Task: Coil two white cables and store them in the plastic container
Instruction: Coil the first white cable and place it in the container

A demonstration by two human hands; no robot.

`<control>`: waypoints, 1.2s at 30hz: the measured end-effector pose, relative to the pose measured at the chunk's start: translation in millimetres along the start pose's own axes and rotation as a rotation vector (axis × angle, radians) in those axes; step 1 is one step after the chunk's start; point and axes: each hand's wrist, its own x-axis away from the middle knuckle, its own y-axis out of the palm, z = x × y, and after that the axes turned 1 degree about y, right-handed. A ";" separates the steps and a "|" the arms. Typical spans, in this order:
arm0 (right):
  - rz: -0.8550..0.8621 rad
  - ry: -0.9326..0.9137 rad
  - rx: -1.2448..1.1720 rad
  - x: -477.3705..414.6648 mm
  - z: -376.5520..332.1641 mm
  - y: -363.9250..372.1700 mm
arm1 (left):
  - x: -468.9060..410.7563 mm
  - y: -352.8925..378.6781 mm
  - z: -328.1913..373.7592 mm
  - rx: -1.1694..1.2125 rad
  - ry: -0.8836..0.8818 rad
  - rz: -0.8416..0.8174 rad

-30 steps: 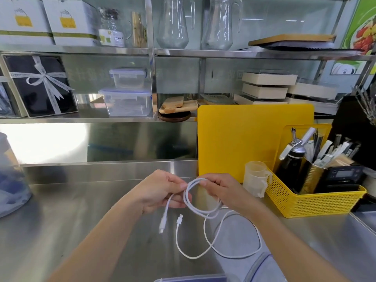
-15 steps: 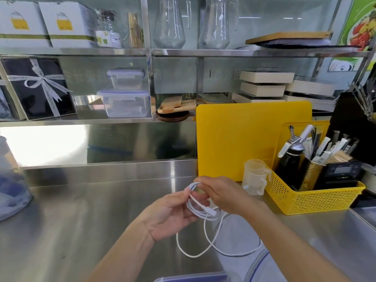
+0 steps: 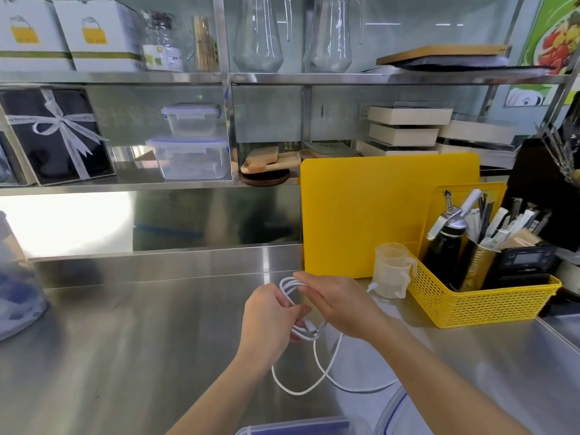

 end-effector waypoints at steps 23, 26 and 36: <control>0.267 -0.264 -0.056 18.1 20.1 35.6 | -21.8 -33.2 -33.4 0.853 -0.429 -0.331; 0.184 -0.171 -0.231 23.3 19.5 40.1 | -18.4 -25.8 -36.2 0.641 -0.318 -0.248; 0.363 0.242 -0.334 22.3 6.8 56.7 | -5.7 4.4 -43.5 0.305 -0.153 -0.178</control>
